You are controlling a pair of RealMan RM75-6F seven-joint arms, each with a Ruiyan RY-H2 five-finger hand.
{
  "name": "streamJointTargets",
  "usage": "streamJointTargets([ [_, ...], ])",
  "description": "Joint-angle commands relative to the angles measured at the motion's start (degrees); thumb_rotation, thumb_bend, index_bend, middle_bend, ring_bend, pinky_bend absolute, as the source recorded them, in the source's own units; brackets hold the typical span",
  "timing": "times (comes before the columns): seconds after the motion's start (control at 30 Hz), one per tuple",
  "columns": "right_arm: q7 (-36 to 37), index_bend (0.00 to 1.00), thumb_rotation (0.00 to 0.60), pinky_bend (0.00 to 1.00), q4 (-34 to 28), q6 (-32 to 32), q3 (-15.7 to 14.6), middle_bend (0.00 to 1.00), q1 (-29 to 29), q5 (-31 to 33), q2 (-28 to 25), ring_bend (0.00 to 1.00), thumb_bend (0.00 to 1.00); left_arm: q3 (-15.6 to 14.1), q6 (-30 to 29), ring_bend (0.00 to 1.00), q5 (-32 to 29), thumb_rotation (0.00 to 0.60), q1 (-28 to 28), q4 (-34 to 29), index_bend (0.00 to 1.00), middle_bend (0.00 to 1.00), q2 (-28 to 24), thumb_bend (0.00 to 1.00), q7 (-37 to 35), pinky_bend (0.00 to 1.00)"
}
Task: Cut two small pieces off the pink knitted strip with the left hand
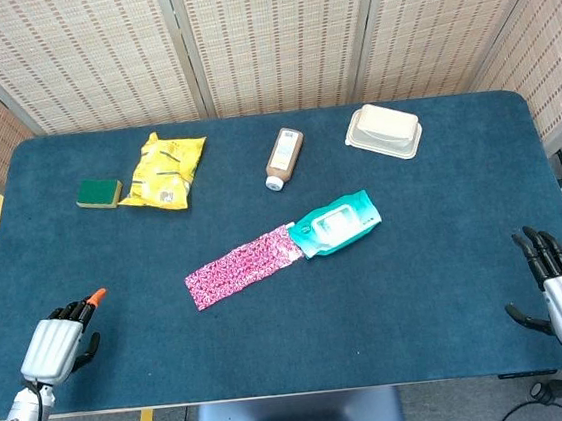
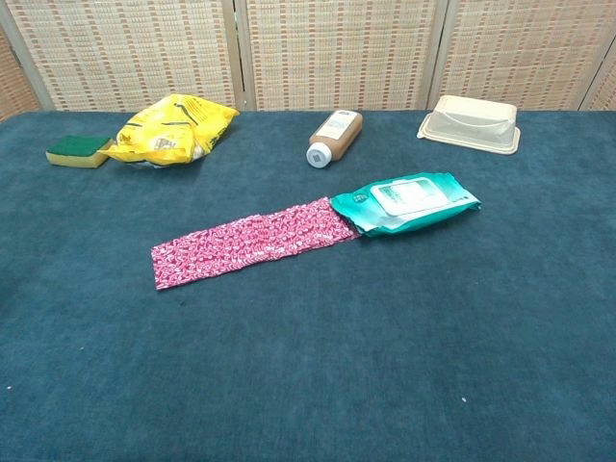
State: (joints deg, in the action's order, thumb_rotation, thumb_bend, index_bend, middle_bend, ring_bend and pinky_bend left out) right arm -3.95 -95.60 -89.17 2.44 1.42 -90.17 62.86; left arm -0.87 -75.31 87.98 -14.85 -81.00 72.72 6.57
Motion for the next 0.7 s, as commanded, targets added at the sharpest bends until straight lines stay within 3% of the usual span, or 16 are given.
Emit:
streamJointTargets([
  [0.03,-0.02,0.0,0.6,0.23,0.02,-0.01,-0.04,0.0,-0.01,-0.05,0.02,0.0,0.05,0.02,0.02,0.27,0.06,0.6,-0.05,-0.11,0.09,0.23,-0.01,0.49,0.15,0.39],
  [0.23,0.25,0.0,0.6,0.23,-0.1,-0.04,-0.15,0.0,-0.05,-0.27,-0.11,0.0,0.05,-0.27,0.55,0.29,-0.04,0.6,-0.04,-0.27,0.05,0.25,0.17,0.49,1.4,0.39],
  [0.33,0.4,0.0,0.6,0.23,-0.04,-0.11,-0.1,0.0,-0.01,-0.39,-0.07,0.0,0.05,-0.45,1.64,0.38,-0.47,0.6,-0.31,-1.09,0.0,0.35,0.21,0.54,3.48,0.44],
  [0.5,0.17,0.0,0.6,0.23,-0.55,0.92,0.49,0.0,0.33,1.31,-0.3,0.0,0.05,-0.91,4.24,0.65,0.2,0.6,-1.83,-2.07,0.0,0.61,1.0,0.74,5.31,0.63],
  [0.7,0.54,0.0,0.6,0.23,-0.84,0.37,0.33,0.0,0.07,0.84,-0.66,0.0,0.05,-0.53,6.6,0.71,0.94,0.6,-4.03,-3.55,0.0,0.66,2.77,0.83,8.13,0.65],
])
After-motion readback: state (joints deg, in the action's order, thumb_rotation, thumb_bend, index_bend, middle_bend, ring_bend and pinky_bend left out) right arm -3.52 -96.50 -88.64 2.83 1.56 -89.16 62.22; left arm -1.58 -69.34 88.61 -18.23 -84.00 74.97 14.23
